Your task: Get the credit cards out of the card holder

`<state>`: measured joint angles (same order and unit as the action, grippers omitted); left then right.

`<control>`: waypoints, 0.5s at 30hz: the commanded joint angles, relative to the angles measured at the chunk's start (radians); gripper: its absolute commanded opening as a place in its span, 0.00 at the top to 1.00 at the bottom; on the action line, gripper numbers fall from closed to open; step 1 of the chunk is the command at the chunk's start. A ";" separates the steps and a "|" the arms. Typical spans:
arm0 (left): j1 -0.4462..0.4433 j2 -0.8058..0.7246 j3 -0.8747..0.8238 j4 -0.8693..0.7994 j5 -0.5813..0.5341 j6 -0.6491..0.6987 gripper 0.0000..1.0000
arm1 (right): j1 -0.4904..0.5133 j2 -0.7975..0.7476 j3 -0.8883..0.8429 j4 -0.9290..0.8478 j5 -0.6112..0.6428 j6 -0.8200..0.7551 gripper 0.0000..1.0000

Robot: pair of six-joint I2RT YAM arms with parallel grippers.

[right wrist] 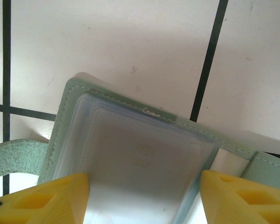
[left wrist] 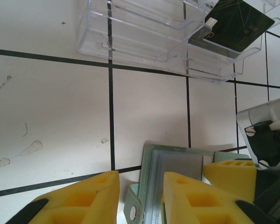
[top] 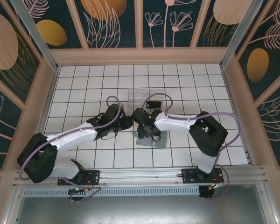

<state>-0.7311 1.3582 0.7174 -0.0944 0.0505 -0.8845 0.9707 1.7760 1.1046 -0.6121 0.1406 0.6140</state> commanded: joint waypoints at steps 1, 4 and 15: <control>0.006 0.005 0.019 -0.042 0.000 0.021 0.68 | 0.007 -0.016 0.001 -0.069 0.065 0.036 0.36; 0.006 0.030 0.063 -0.087 0.008 0.059 0.67 | 0.005 -0.034 -0.018 -0.084 0.080 0.045 0.36; 0.005 0.056 0.118 -0.102 0.055 0.077 0.67 | -0.009 -0.117 -0.095 -0.120 0.102 0.081 0.37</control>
<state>-0.7311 1.3998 0.8074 -0.1692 0.0788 -0.8268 0.9684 1.7039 1.0367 -0.6807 0.1944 0.6582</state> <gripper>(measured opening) 0.330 0.631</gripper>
